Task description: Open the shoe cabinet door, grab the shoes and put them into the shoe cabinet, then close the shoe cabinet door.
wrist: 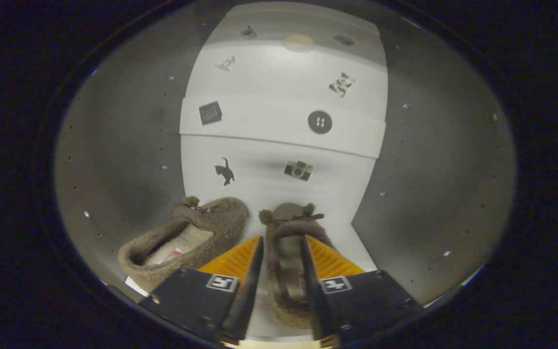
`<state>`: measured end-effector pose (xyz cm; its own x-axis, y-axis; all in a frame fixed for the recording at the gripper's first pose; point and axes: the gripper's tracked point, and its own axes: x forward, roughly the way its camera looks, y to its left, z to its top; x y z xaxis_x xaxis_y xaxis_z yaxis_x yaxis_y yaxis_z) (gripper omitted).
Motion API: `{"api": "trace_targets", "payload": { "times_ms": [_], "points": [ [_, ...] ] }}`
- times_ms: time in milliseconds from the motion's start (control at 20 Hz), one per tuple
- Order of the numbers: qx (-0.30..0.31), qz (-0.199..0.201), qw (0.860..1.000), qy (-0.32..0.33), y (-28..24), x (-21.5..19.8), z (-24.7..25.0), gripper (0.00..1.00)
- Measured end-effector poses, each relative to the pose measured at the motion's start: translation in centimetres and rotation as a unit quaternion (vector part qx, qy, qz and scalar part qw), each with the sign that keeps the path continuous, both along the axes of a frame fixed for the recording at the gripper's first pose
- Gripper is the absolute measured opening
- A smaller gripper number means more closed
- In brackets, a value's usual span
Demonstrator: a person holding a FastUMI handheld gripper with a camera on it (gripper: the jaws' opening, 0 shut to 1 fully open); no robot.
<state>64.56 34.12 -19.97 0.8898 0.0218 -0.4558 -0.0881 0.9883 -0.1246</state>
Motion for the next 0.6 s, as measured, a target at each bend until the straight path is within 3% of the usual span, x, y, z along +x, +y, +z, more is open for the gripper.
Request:
{"api": "trace_targets", "payload": {
  "times_ms": [100,350,600],
  "points": [
    [0.0,0.001,1.0,-0.005,0.0,-2.1,1.5,0.68],
    [0.032,0.025,0.999,-0.024,1.3,-9.5,5.9,0.96],
    [0.04,0.055,0.996,-0.053,2.5,-20.1,10.1,0.98]
  ]
}}
